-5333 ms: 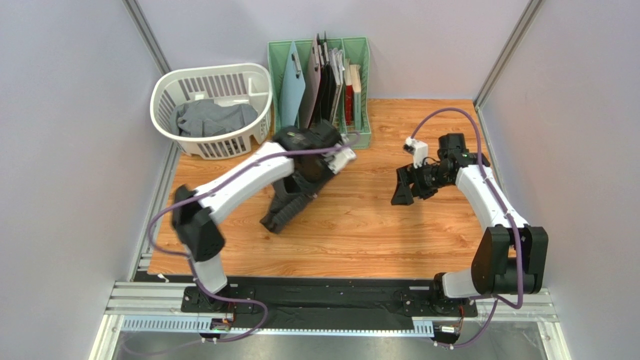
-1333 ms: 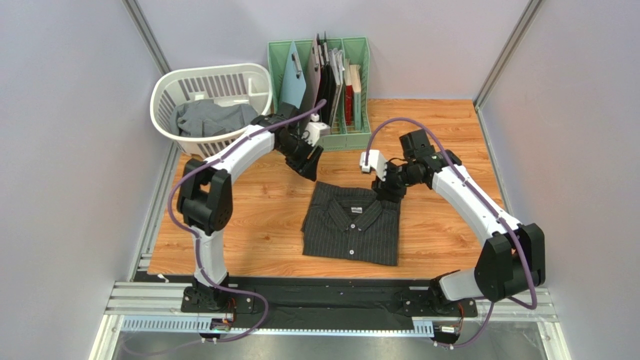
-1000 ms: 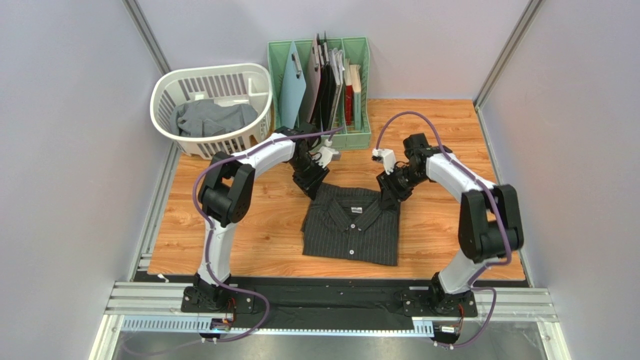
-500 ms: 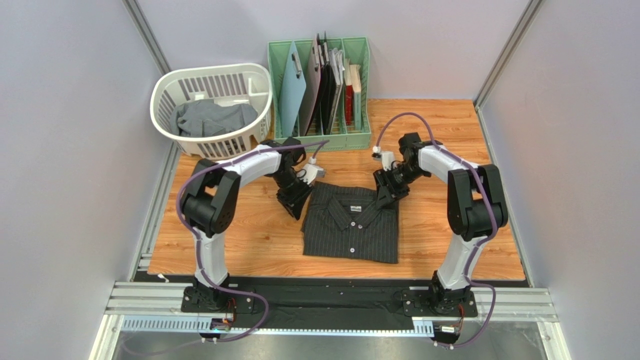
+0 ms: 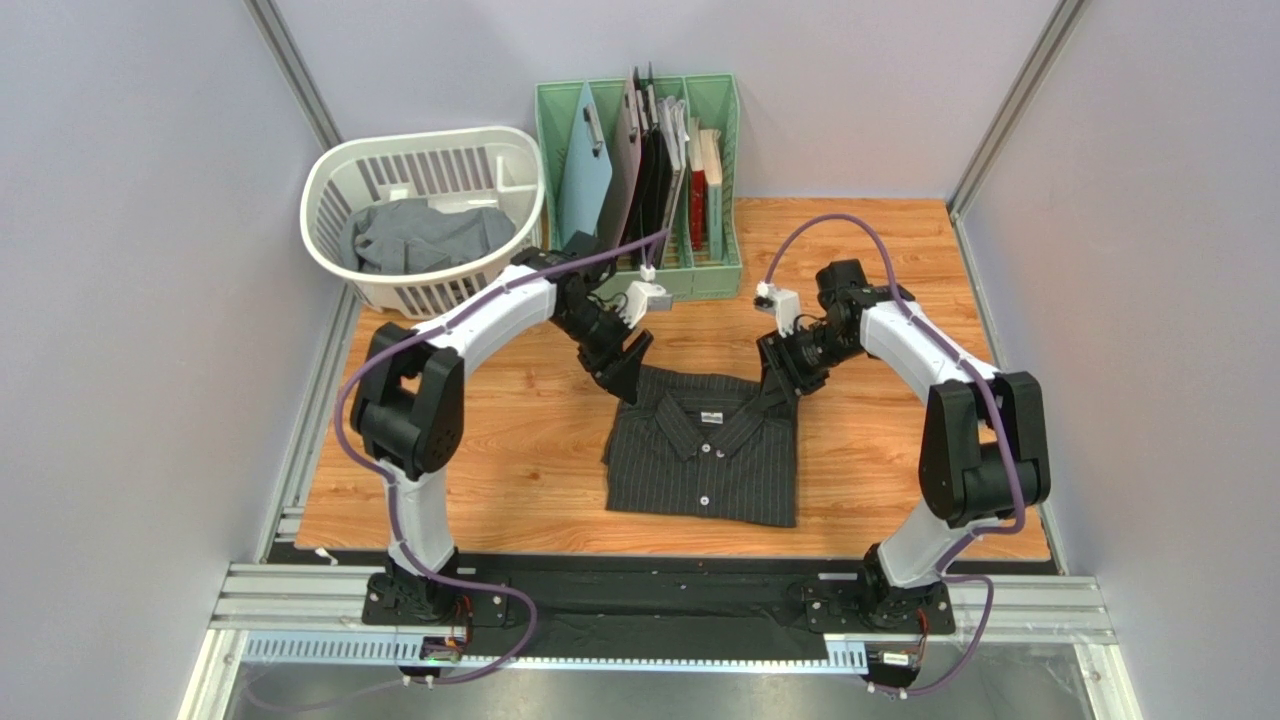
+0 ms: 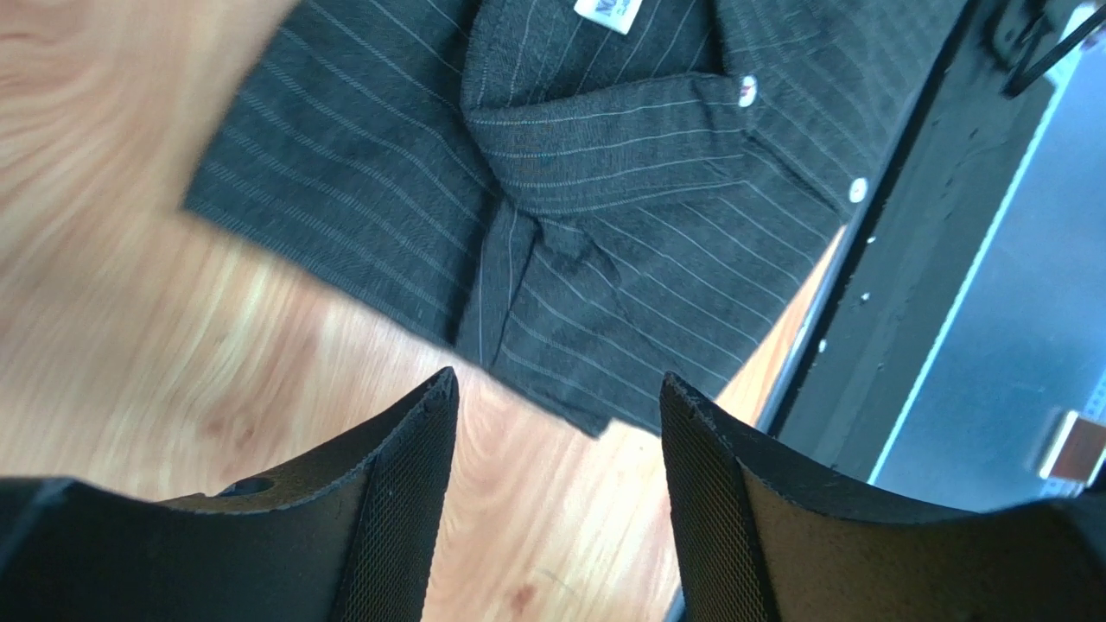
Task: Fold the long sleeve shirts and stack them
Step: Fold the shirt
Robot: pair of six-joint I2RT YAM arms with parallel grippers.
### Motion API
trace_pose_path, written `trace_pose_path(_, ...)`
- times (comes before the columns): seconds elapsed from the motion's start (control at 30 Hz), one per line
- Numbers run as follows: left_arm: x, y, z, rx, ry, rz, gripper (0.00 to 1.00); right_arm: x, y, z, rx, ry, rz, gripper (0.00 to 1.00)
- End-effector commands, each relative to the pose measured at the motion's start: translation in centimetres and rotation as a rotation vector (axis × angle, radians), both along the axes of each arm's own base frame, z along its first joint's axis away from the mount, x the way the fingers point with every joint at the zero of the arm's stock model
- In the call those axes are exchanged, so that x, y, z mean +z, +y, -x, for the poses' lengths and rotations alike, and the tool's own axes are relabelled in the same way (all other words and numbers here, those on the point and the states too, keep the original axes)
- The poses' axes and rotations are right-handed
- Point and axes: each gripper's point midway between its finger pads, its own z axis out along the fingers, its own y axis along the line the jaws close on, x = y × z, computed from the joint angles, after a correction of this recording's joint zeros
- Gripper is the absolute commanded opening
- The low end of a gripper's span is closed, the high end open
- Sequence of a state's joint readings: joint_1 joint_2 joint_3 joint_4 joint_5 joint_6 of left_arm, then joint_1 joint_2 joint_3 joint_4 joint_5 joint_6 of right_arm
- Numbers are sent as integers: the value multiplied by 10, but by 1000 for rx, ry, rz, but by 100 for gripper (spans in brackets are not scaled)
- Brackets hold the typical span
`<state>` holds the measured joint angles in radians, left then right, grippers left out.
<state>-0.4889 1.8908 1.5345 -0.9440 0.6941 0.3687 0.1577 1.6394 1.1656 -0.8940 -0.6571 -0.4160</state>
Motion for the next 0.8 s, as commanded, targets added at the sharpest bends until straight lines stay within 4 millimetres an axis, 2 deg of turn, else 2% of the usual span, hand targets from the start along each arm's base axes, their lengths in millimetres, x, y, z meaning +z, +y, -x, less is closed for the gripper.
trace_pose_path(0.0,-14,-12,-2,-105,-44,-26,65,-21,-7,5,10,48,46,45)
trace_pose_path(0.03,-25,-13,-2,-108,-26,-49,66,-24,-8,6,10,58,52,46)
trace_pose_path(0.23,-59,-7,-2,-148,2,-146,66,-43,-13,11,14,109,87,46)
trace_pose_path(0.37,-71,-4,3,-170,15,-175,65,-49,-12,17,28,129,88,45)
trace_pose_path(0.5,-75,-2,4,-177,23,-184,63,-55,-13,20,32,137,99,44)
trace_pose_path(0.63,-71,-4,5,-182,27,-172,50,-52,-13,22,36,134,98,42)
trace_pose_path(0.77,-65,-6,6,-181,30,-156,45,-46,-18,17,28,94,115,48)
